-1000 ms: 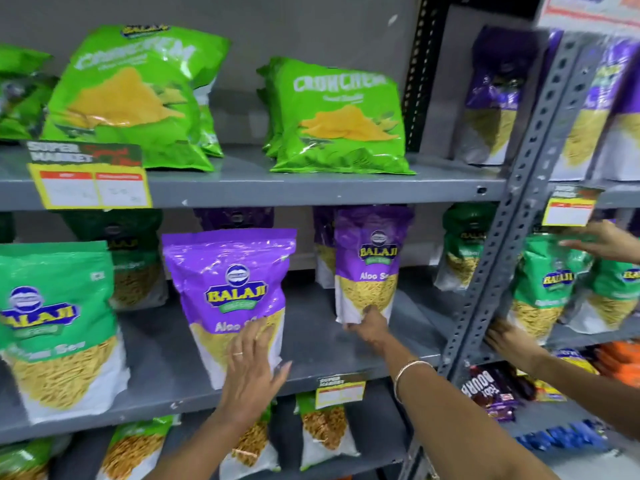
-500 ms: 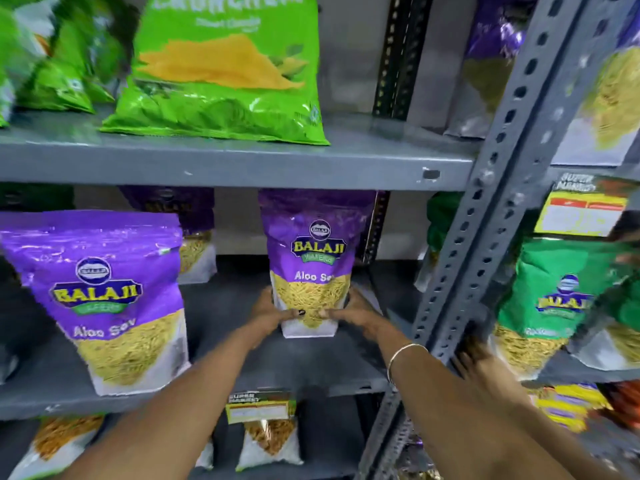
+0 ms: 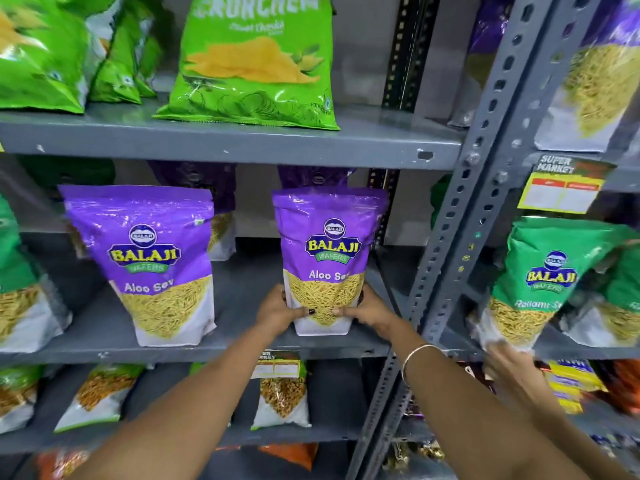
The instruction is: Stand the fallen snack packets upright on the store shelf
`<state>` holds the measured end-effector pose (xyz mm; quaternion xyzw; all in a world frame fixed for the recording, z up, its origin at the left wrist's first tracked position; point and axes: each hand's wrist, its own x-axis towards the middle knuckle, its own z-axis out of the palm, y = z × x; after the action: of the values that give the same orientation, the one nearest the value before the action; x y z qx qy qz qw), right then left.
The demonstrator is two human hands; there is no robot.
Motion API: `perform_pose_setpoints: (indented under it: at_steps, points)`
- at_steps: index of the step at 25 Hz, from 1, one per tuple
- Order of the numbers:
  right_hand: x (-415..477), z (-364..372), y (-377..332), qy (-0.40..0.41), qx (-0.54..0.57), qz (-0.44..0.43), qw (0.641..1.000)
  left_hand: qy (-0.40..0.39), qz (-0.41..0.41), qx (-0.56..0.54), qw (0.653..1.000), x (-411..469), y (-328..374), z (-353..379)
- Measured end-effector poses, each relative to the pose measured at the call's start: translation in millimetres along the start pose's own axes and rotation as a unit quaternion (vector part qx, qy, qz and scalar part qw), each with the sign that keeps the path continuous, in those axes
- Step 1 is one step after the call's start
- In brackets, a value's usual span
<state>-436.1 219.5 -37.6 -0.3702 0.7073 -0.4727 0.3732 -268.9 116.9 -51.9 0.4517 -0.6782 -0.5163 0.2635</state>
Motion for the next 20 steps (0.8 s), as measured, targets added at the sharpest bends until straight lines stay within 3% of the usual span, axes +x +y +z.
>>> perform_pose_setpoints:
  at_steps: [16,18,20]
  points:
    - [-33,2,-9,0.013,-0.02,0.016,1.0,0.001,-0.005,0.079,0.997,-23,5,0]
    - [-38,6,-19,0.064,-0.022,-0.048,0.997,0.037,0.049,0.14,0.988,-33,11,-7]
    - [-47,14,-42,0.187,-0.139,-0.163,0.959,0.155,0.205,0.233,0.938,-43,23,-24]
